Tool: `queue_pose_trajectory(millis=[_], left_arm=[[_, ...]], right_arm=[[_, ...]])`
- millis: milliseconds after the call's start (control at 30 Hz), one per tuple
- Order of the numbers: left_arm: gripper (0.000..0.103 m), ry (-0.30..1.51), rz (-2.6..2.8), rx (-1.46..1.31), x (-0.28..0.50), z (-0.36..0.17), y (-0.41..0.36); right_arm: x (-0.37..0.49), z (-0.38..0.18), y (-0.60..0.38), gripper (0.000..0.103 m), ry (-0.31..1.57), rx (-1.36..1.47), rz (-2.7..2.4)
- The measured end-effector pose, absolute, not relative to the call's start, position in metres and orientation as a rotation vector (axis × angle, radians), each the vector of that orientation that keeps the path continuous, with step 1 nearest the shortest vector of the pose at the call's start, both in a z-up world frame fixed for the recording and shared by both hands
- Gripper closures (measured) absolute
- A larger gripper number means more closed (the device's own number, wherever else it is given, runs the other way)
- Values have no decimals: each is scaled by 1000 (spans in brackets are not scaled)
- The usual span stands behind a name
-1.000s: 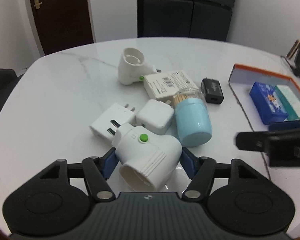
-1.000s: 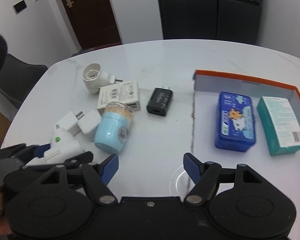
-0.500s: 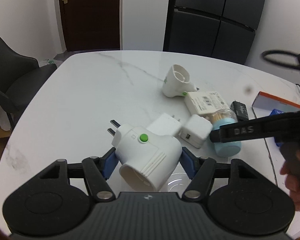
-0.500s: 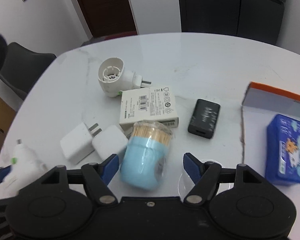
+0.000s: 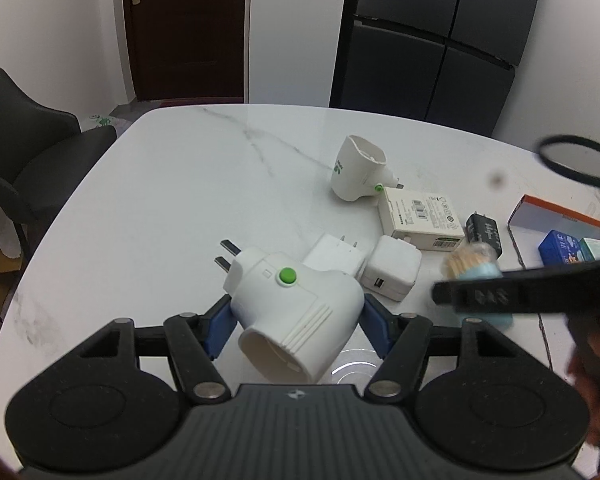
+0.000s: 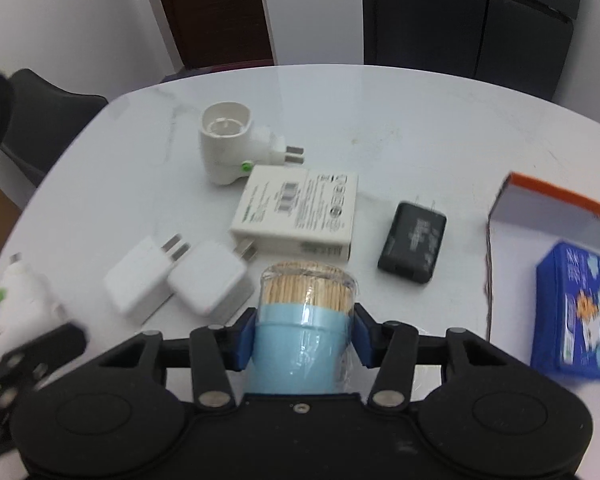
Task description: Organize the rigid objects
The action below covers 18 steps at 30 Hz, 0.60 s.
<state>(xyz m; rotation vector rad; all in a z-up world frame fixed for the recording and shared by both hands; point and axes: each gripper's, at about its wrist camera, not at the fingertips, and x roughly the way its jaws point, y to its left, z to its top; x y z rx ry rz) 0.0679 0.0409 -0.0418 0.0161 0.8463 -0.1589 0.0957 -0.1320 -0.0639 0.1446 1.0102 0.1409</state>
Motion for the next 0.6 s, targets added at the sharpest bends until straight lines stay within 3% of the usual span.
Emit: queue_pose_trajectory(millis=[600], left_arm=[[36, 825, -113, 29, 40, -5, 23]], right_arm=[[19, 5, -140, 44, 895, 176, 129]])
